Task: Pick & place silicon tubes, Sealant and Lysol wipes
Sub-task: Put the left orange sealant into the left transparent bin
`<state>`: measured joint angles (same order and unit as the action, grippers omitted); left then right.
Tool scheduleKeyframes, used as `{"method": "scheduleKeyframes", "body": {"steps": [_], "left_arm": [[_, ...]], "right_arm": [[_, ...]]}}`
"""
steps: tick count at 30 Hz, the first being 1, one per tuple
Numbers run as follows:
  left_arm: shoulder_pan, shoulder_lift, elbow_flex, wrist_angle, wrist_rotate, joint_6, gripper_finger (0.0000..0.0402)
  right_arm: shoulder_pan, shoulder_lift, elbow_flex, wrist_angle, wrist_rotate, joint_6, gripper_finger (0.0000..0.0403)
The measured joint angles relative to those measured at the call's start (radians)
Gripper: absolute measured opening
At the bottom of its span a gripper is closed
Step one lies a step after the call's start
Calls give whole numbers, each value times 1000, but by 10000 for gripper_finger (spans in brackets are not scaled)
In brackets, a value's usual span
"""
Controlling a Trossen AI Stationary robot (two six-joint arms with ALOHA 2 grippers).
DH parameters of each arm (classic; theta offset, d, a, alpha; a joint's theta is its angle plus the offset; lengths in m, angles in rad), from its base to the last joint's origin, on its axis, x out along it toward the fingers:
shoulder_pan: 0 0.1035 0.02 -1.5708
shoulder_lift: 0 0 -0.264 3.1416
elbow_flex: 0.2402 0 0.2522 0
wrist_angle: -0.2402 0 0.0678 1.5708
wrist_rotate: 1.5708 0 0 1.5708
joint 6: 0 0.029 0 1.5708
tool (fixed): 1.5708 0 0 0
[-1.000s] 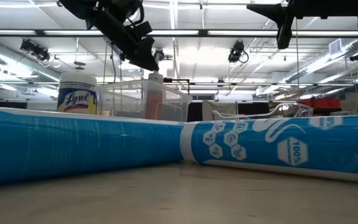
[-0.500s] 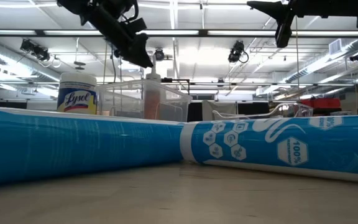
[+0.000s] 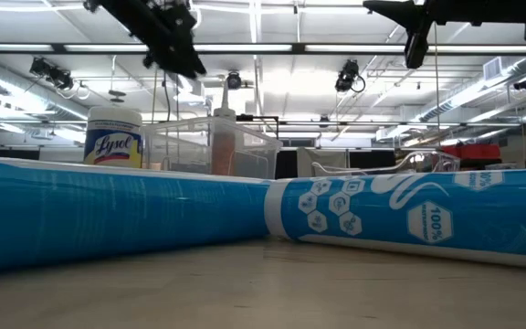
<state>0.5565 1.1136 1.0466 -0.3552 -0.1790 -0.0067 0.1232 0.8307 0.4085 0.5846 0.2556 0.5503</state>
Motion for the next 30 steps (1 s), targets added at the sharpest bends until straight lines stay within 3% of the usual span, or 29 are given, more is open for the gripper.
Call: {"method": "scheduleKeyframes", "body": {"steps": [4, 11, 15, 21, 26, 30], "left_arm": [[-28, -133, 0, -3, 46, -94, 195], [-97, -307, 0, -19, 337, -189, 195], [-168, -362, 0, -26, 428, -237, 195], [-320, -375, 0, -123, 439, -251, 194], [-450, -324, 0, -319, 434, -288, 194], [-530, -250, 0, -490, 353, -326, 198]], "right_arm": [[23, 0, 67, -67, 24, -80, 84], [74, 66, 323, -419, 20, -215, 84], [85, 129, 454, -555, 15, -272, 84], [76, 196, 531, -612, 14, -327, 84], [66, 218, 531, -644, 14, -182, 84], [67, 223, 531, -670, 14, -113, 84]]}}
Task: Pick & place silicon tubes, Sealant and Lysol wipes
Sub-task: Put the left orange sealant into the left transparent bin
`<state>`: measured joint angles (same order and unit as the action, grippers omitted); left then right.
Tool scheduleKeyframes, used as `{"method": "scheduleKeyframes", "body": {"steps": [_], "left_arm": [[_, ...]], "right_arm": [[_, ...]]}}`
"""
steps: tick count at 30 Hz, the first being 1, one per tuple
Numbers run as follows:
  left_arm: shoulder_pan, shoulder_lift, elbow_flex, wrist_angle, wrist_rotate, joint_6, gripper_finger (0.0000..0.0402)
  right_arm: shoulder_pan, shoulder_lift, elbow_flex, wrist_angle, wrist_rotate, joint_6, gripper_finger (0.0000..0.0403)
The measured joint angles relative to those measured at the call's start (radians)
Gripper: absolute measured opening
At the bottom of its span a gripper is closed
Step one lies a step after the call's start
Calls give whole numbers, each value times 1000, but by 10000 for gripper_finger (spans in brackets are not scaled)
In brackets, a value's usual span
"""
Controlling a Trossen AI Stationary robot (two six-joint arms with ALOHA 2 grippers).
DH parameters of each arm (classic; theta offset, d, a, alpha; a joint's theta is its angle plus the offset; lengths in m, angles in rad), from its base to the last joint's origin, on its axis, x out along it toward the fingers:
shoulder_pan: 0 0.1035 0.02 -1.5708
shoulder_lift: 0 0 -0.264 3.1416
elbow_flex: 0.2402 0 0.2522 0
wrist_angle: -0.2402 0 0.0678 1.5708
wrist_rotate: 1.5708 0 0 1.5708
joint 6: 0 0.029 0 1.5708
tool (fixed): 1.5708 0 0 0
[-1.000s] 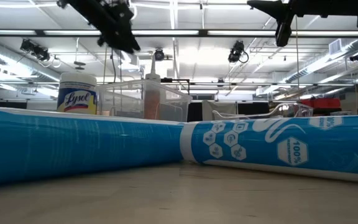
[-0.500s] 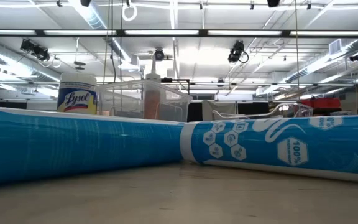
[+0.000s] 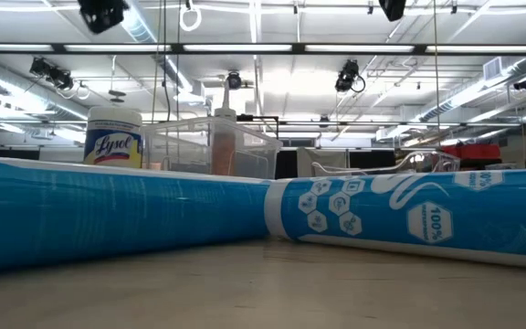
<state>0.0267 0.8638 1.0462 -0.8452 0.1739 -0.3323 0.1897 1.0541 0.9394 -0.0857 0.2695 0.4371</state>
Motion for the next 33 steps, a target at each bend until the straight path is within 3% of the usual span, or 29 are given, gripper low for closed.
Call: {"method": "scheduleKeyframes", "body": {"steps": [7, 11, 14, 18, 24, 33], "left_arm": [[-81, 156, -1, -36, -58, 0, 234], [-157, 215, -30, 4, -199, -3, 237], [-230, 206, -124, 116, -283, -58, 223], [-346, 142, -278, 224, -405, -239, 198], [-473, 71, -435, 514, -712, -395, 180], [-454, 191, -483, 529, -740, -507, 223]], "right_arm": [[1, 3, 0, 1, 1, 54, 84], [2, 3, 0, -14, 1, 106, 84], [5, 3, 0, -67, 1, 164, 84], [29, 3, 0, -123, 2, 192, 84], [44, 3, 0, -139, 1, 121, 84], [43, 5, 0, -221, 0, -4, 84]]}}
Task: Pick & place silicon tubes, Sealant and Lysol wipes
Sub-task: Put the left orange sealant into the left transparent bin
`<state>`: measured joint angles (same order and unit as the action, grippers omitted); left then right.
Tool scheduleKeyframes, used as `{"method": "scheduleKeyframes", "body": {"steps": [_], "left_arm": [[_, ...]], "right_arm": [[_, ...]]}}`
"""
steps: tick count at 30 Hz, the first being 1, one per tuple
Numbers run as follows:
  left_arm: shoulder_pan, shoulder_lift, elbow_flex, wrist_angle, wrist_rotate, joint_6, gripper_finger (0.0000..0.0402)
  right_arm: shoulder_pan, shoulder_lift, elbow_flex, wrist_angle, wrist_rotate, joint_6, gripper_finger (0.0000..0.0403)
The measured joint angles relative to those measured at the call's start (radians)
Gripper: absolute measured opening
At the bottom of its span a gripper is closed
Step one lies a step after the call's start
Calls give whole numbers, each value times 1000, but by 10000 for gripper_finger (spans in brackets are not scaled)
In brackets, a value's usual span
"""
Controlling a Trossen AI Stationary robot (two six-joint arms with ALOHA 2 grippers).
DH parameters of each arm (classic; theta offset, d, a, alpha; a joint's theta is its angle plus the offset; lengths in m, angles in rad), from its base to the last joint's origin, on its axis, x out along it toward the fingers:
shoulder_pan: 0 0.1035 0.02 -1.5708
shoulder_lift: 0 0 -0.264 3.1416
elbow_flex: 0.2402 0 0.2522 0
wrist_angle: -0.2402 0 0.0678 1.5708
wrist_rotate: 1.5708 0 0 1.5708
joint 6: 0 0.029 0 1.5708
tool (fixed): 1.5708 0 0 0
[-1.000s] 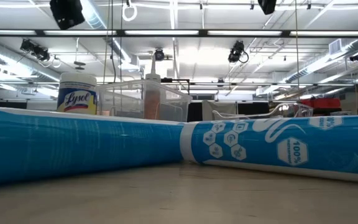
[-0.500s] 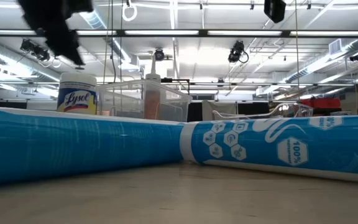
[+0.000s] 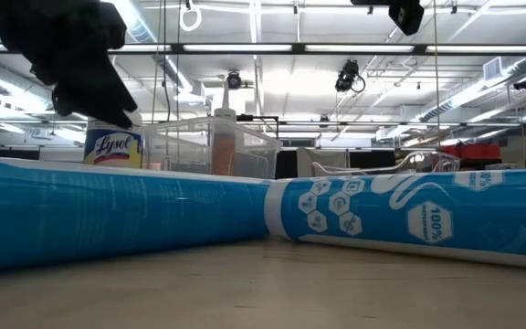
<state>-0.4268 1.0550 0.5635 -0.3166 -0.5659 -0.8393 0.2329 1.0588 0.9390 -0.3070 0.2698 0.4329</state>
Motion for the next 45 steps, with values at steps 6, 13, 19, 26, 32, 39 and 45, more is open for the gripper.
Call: {"method": "scheduleKeyframes", "body": {"steps": [6, 13, 19, 26, 32, 39, 45], "left_arm": [[29, 104, 0, 42, 0, 44, 260], [33, 206, 1, 51, 0, 53, 260], [38, 288, 1, 57, 19, 140, 249], [39, 361, 1, 61, -5, 148, 248], [71, 401, 1, 111, -7, 153, 248], [139, 438, 1, 218, 55, 262, 247], [177, 452, 1, 221, 127, 274, 247]], "right_arm": [[0, 1, -1, -23, -5, -5, 84], [0, 1, -1, -33, -28, 16, 84], [0, 1, -1, -33, -46, 65, 84], [0, 1, -1, -32, -53, 159, 84], [0, 1, -1, -32, -53, 161, 84], [0, 1, -1, -29, -52, 171, 84], [0, 1, -1, -27, -50, 162, 84]]}}
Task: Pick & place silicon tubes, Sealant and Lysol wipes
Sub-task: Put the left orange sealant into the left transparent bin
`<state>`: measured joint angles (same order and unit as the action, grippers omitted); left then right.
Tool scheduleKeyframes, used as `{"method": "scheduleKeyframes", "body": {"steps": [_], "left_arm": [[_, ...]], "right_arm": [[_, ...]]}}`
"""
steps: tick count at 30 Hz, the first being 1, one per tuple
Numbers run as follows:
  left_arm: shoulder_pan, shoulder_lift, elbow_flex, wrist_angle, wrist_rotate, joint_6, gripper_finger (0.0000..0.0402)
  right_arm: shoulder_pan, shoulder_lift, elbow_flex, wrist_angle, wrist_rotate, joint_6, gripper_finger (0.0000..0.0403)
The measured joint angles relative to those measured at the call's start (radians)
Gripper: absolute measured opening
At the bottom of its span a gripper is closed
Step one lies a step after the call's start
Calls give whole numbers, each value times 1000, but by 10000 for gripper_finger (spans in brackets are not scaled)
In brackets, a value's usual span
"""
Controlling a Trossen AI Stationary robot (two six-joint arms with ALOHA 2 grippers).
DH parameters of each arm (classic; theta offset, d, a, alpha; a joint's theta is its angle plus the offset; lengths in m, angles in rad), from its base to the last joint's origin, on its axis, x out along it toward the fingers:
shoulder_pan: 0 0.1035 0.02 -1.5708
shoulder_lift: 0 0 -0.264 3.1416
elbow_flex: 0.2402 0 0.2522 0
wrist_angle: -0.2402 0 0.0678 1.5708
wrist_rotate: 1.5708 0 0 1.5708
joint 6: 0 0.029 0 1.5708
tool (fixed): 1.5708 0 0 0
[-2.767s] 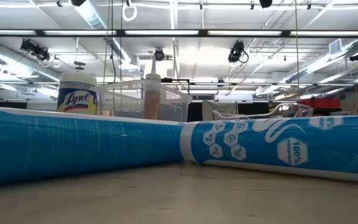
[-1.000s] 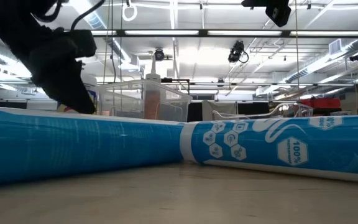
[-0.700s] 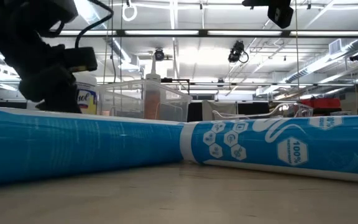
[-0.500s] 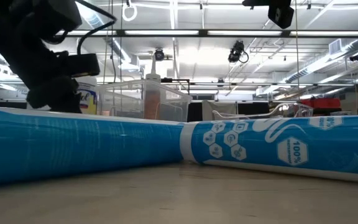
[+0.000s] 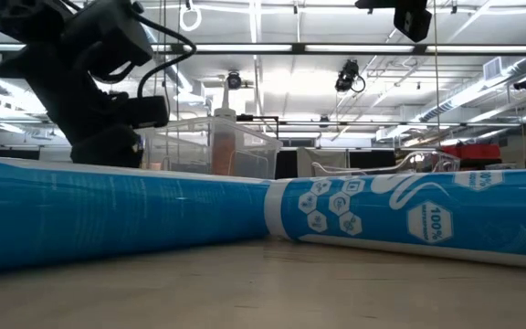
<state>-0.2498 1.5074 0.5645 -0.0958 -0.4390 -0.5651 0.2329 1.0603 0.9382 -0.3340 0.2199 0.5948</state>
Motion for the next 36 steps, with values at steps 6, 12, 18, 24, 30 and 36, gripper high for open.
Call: {"method": "scheduleKeyframes", "body": {"steps": [6, 12, 18, 24, 30, 36], "left_arm": [[1, 0, 0, -5, 21, 0, 227], [0, 0, 0, -12, 44, 1, 167], [0, 0, 0, -42, 49, 1, 98], [-1, -2, 0, -43, 89, 2, 33], [-1, -4, 2, -43, 136, -25, 29], [-27, -37, 14, -75, 205, -33, 29]], "right_arm": [[0, 0, 0, 0, 0, -1, 84], [0, 0, 0, 0, 0, -1, 84], [0, 0, 0, 0, -1, -1, 84], [0, 0, 0, 0, -1, -1, 84], [0, 0, 0, 0, -2, -20, 84], [0, 0, 0, 0, -3, -20, 84]]}}
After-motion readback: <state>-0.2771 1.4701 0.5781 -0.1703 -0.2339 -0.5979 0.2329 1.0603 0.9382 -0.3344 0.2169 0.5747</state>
